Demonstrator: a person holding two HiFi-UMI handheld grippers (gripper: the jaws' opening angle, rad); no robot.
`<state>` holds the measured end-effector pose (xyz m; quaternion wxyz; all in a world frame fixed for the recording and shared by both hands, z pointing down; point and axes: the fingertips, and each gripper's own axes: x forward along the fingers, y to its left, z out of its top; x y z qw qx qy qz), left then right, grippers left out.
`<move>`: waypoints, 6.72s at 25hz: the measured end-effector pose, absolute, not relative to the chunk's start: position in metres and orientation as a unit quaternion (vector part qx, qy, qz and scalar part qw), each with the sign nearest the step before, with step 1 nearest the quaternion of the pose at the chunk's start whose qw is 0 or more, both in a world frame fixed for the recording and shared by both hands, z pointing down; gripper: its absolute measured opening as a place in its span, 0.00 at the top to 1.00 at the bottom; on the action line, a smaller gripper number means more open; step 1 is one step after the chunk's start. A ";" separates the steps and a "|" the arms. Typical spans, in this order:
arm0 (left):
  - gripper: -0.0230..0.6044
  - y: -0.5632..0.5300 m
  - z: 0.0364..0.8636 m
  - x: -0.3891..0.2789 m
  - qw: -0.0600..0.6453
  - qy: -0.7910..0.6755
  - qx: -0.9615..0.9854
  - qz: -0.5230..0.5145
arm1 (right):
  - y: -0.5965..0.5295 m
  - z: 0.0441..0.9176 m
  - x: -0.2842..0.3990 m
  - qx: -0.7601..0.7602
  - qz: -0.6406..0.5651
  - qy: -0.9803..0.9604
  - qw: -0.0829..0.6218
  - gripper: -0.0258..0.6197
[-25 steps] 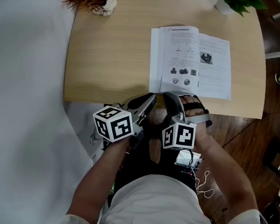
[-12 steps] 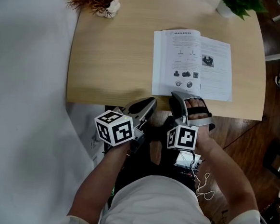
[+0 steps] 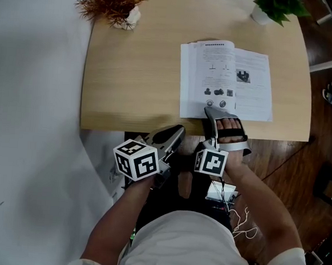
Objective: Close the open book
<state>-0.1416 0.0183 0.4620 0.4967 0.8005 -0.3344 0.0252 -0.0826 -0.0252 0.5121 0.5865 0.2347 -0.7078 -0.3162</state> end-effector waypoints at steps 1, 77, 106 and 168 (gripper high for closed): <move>0.96 0.019 0.461 -0.142 0.497 -0.333 0.801 0.026 | -0.026 0.512 -0.084 0.237 -0.320 -0.704 0.587 0.75; 0.96 -0.019 0.414 -0.033 0.444 -0.288 0.847 0.043 | -0.044 0.431 0.057 0.542 0.019 -0.770 0.336 0.94; 0.96 -0.037 0.445 0.026 0.452 -0.258 0.849 0.092 | -0.049 0.476 0.128 0.561 0.241 -0.763 0.212 0.90; 0.96 -0.036 0.458 0.047 0.453 -0.274 0.842 0.106 | -0.037 0.504 0.183 0.598 0.268 -0.717 0.238 0.87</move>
